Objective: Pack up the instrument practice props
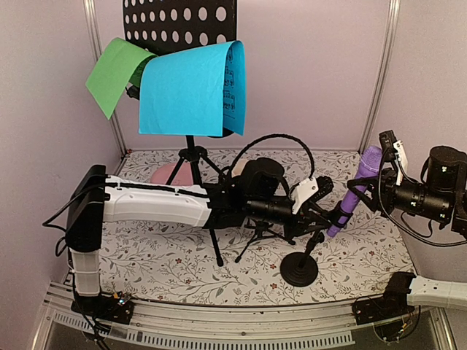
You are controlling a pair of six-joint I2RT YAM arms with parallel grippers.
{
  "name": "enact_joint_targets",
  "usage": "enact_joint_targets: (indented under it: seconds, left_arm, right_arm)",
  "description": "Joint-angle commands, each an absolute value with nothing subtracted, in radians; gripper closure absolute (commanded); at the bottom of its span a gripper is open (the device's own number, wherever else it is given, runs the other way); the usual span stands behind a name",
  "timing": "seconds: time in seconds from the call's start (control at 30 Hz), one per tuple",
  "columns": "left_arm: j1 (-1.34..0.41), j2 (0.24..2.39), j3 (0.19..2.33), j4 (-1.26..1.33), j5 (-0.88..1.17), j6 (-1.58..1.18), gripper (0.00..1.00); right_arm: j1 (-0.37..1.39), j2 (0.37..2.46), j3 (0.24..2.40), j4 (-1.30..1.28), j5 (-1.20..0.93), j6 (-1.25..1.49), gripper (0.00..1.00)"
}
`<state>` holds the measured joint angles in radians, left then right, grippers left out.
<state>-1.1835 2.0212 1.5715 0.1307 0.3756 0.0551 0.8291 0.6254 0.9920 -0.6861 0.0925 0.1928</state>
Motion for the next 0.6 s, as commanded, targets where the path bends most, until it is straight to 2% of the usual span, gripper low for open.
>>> enact_joint_targets:
  seconds: [0.0,0.2,0.57]
  left_arm:
    - [-1.152,2.012,1.515,0.014,0.289,0.073,1.0]
    - [-1.164,2.033,1.518,-0.041,0.258,0.125,1.0]
    - [-1.181,2.092,1.488,-0.097,0.254,0.148,1.0]
  right_arm:
    - [0.815,0.544,1.077,-0.744,0.295,0.156,1.0]
    - [0.815,0.488,1.078,-0.57,0.209,0.191,1.0]
    - [0.814,0.533,1.219,-0.54,0.233,0.142,1.0]
